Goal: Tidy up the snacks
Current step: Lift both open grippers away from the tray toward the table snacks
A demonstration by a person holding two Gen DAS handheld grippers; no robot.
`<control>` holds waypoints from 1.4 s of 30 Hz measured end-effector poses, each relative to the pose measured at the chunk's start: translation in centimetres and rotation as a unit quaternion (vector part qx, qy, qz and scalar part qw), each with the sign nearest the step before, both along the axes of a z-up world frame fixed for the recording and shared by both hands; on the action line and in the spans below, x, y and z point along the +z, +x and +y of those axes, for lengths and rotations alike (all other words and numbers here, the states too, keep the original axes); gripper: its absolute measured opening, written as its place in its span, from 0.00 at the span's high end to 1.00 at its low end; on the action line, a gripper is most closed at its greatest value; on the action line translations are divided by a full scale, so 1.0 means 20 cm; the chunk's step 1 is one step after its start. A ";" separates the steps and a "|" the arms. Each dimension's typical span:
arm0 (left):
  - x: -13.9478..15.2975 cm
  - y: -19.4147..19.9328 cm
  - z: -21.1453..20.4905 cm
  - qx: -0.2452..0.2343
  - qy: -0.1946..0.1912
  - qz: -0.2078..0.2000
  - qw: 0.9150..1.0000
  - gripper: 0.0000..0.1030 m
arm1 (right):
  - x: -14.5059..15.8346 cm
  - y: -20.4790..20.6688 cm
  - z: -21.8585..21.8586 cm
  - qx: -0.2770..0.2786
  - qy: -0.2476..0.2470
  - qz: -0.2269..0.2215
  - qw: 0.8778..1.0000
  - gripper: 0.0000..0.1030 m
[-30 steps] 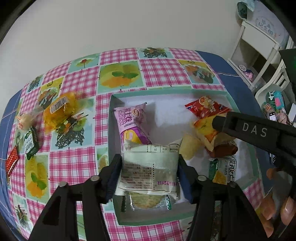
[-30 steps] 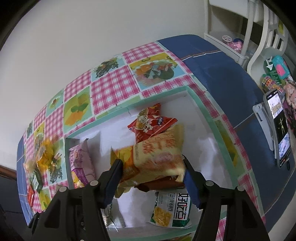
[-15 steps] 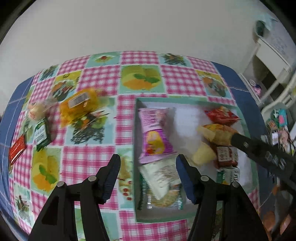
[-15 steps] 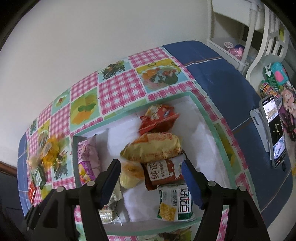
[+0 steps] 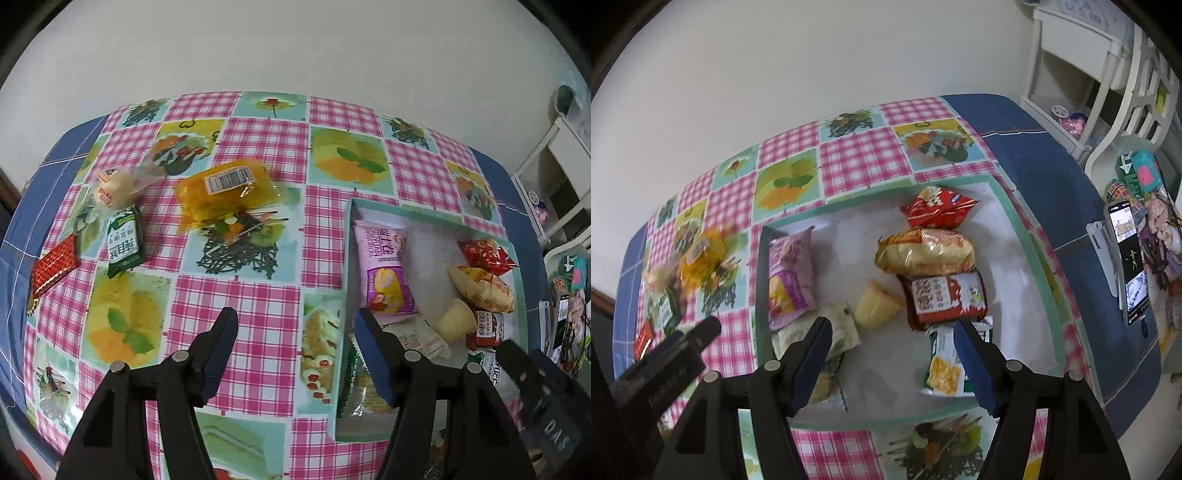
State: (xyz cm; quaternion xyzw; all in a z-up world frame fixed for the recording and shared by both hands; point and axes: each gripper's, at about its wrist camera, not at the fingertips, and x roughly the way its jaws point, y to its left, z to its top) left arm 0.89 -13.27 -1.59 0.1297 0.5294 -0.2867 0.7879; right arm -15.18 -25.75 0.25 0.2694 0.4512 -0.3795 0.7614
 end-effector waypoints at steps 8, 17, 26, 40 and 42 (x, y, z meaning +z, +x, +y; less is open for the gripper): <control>0.02 0.00 0.03 0.000 0.003 -0.008 1.000 0.34 | 0.01 0.03 0.06 0.011 -0.012 0.003 1.000 0.30; 0.01 0.04 0.07 0.022 0.012 -0.026 0.999 0.08 | -0.03 0.06 0.05 0.010 -0.006 0.014 1.000 0.21; 0.00 0.08 0.11 0.038 0.012 -0.032 0.999 0.08 | -0.05 0.06 0.04 0.002 -0.008 0.011 1.000 0.00; -0.01 0.14 0.16 0.046 0.011 -0.027 0.999 0.07 | -0.07 0.14 0.09 0.012 -0.013 0.008 1.000 0.00; -0.01 0.17 0.19 0.050 0.007 -0.026 0.998 0.07 | -0.08 0.18 0.11 0.018 -0.013 0.009 1.000 0.00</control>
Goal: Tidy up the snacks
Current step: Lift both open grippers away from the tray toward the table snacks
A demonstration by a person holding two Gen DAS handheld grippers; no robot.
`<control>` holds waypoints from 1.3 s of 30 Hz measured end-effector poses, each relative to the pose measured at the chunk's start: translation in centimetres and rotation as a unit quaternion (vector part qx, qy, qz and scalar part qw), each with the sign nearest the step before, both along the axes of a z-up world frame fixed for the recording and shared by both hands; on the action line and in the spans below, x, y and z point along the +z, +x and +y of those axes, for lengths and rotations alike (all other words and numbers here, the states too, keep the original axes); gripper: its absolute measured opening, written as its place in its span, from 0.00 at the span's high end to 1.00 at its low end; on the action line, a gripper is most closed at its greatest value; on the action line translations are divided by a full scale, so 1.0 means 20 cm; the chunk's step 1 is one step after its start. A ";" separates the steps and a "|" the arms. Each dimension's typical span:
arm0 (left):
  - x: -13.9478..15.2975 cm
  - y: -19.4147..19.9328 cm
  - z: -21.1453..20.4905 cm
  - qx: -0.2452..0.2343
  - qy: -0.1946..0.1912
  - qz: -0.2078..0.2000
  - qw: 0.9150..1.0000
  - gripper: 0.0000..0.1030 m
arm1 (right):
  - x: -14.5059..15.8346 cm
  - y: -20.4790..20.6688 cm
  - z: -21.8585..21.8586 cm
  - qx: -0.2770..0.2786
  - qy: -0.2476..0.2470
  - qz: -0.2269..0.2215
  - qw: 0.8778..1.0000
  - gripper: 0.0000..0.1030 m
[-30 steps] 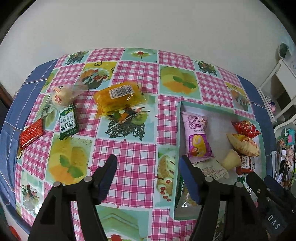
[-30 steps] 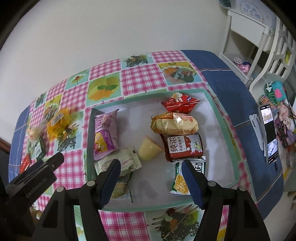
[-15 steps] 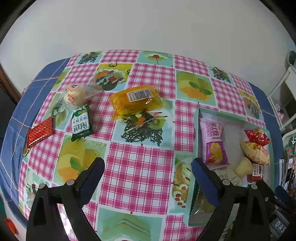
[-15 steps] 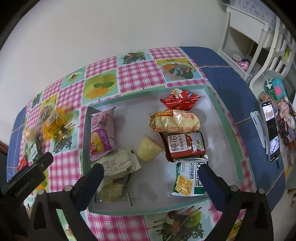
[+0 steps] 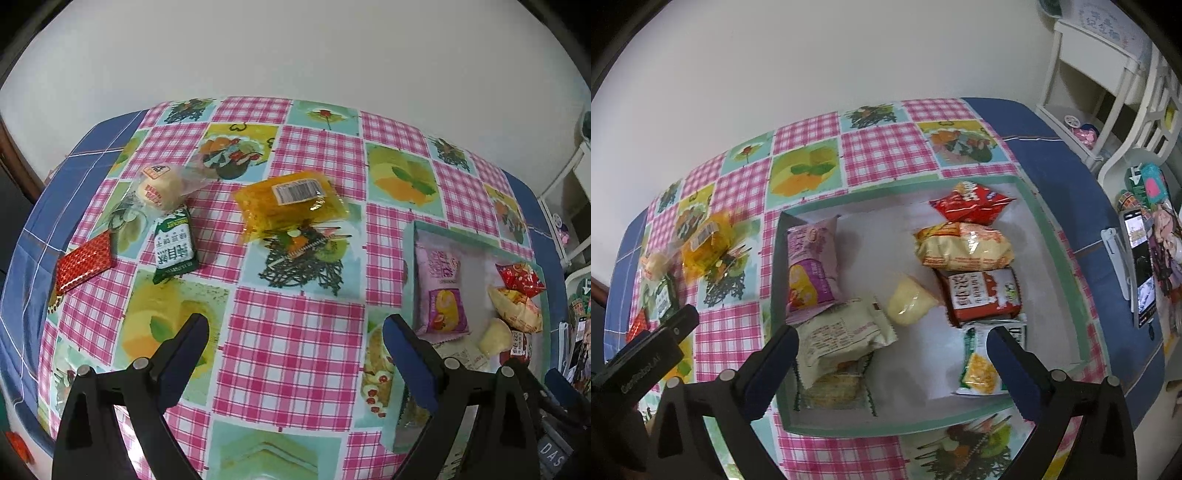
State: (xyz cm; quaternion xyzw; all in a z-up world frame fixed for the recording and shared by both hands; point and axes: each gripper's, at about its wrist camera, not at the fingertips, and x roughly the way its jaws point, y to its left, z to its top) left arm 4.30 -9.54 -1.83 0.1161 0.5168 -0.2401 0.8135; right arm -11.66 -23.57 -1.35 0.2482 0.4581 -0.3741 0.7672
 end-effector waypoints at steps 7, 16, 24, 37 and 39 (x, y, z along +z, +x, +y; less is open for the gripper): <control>0.04 0.12 0.15 0.039 0.004 -0.021 0.999 0.07 | -0.01 0.15 0.12 0.029 0.000 -0.002 1.000 0.00; 0.06 0.37 0.48 0.125 -0.004 -0.021 0.992 0.08 | -0.03 0.37 0.30 0.082 0.002 -0.003 0.997 0.00; 0.02 0.52 0.66 0.171 -0.016 -0.008 0.985 0.08 | -0.06 0.56 0.43 0.126 0.014 -0.017 0.992 0.00; -0.11 0.63 0.56 0.165 -0.020 0.032 0.986 0.08 | -0.13 0.79 0.36 0.150 0.024 -0.040 0.988 0.00; -0.13 0.64 0.53 0.161 -0.018 0.036 0.986 0.08 | -0.13 0.82 0.33 0.148 0.028 -0.049 0.987 0.00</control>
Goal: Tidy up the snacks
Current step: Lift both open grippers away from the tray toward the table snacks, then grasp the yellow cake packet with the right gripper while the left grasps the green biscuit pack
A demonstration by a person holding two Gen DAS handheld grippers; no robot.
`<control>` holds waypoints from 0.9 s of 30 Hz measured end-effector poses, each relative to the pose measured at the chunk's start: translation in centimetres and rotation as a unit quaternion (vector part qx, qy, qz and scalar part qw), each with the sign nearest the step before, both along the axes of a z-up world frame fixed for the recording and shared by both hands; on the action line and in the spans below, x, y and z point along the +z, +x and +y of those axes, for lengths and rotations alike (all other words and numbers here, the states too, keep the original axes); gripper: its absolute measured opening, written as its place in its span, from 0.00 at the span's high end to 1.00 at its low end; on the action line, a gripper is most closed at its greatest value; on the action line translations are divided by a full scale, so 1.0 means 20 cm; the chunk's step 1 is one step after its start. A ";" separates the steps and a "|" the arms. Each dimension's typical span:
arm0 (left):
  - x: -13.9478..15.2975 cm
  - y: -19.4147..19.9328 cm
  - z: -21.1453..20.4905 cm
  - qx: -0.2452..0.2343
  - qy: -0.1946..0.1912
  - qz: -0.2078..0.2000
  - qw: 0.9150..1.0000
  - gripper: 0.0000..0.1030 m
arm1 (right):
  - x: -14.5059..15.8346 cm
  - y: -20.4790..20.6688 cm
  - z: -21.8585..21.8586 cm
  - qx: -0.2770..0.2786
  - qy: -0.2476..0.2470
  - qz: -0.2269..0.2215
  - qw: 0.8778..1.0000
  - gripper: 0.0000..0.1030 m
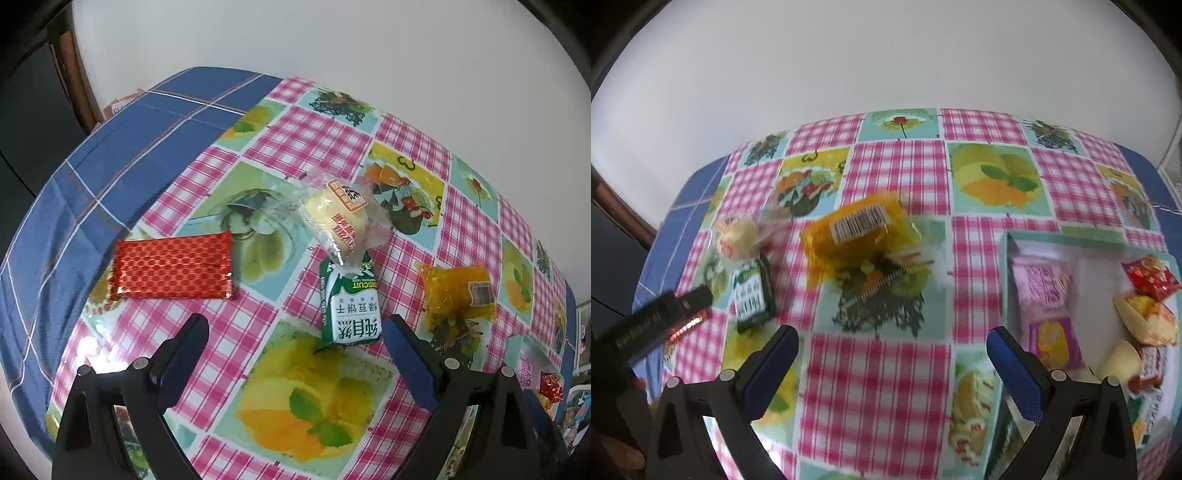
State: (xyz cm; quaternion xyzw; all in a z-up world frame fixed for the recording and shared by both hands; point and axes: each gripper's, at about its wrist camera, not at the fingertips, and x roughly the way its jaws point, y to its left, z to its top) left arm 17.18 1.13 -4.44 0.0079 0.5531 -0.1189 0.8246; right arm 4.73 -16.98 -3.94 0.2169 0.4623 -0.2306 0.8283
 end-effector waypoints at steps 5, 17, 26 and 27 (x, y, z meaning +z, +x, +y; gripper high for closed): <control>-0.05 0.05 -0.06 0.001 -0.006 0.009 1.000 0.08 | -0.01 0.09 -0.08 -0.011 0.010 -0.018 1.000 0.00; -0.15 0.16 -0.10 0.006 -0.013 0.019 1.000 0.08 | -0.13 0.36 -0.24 -0.108 0.066 -0.020 0.992 0.00; -0.21 0.19 -0.17 -0.005 -0.009 0.026 1.000 0.08 | -0.22 0.55 -0.27 -0.112 0.039 0.026 0.993 0.00; -0.21 0.19 -0.18 -0.007 -0.009 0.026 1.000 0.08 | -0.22 0.56 -0.27 -0.108 0.040 0.030 0.993 0.00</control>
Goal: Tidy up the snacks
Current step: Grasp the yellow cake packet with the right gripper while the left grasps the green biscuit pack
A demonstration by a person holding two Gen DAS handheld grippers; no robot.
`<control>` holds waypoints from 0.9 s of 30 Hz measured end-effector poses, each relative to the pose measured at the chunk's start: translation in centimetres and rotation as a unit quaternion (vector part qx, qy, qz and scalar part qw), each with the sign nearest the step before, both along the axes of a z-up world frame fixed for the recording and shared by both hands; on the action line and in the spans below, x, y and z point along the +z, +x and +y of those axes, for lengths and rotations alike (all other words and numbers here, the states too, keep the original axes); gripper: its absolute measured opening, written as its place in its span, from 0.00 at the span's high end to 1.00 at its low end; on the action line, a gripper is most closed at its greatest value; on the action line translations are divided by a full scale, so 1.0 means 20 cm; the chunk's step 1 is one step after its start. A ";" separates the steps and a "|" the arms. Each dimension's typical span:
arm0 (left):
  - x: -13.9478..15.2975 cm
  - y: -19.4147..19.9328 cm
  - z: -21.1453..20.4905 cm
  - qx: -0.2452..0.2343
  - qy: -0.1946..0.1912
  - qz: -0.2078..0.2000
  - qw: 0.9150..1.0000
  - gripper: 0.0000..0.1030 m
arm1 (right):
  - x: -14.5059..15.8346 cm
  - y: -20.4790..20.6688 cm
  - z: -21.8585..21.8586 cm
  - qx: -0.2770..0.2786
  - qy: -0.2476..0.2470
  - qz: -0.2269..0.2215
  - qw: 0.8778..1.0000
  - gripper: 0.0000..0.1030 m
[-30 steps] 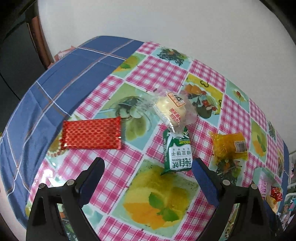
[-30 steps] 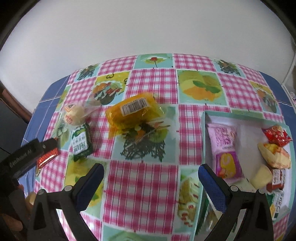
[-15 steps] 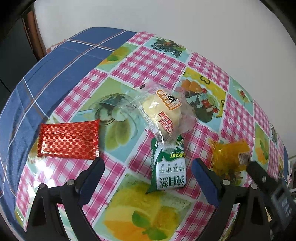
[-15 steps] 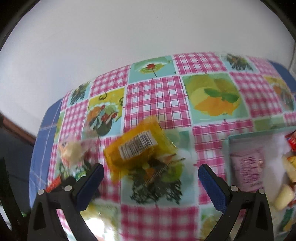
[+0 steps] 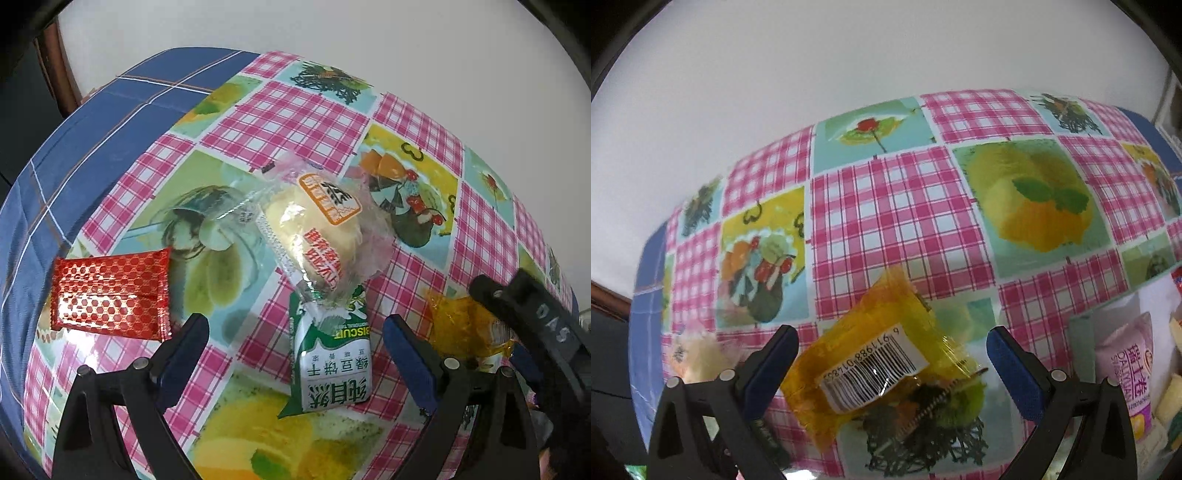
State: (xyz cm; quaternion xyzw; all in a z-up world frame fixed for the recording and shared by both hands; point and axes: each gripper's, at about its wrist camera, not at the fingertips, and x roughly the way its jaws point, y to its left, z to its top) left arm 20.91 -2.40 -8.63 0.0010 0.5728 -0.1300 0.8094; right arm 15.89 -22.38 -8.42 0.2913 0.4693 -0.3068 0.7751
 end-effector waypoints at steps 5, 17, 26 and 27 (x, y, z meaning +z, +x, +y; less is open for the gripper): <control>-0.04 0.00 -0.02 -0.006 0.004 0.005 1.000 0.08 | -0.03 0.00 0.03 0.021 -0.003 0.019 1.000 0.00; -0.08 -0.03 -0.06 -0.024 0.000 0.005 1.000 0.29 | -0.01 -0.11 0.06 0.046 -0.028 0.037 0.998 0.44; -0.03 -0.06 -0.11 -0.041 -0.003 0.007 0.999 0.59 | 0.03 -0.23 0.05 0.050 -0.028 0.039 0.998 0.57; -0.02 -0.06 -0.11 -0.040 -0.007 0.011 0.999 0.59 | 0.03 -0.25 0.05 0.050 -0.028 0.039 0.998 0.57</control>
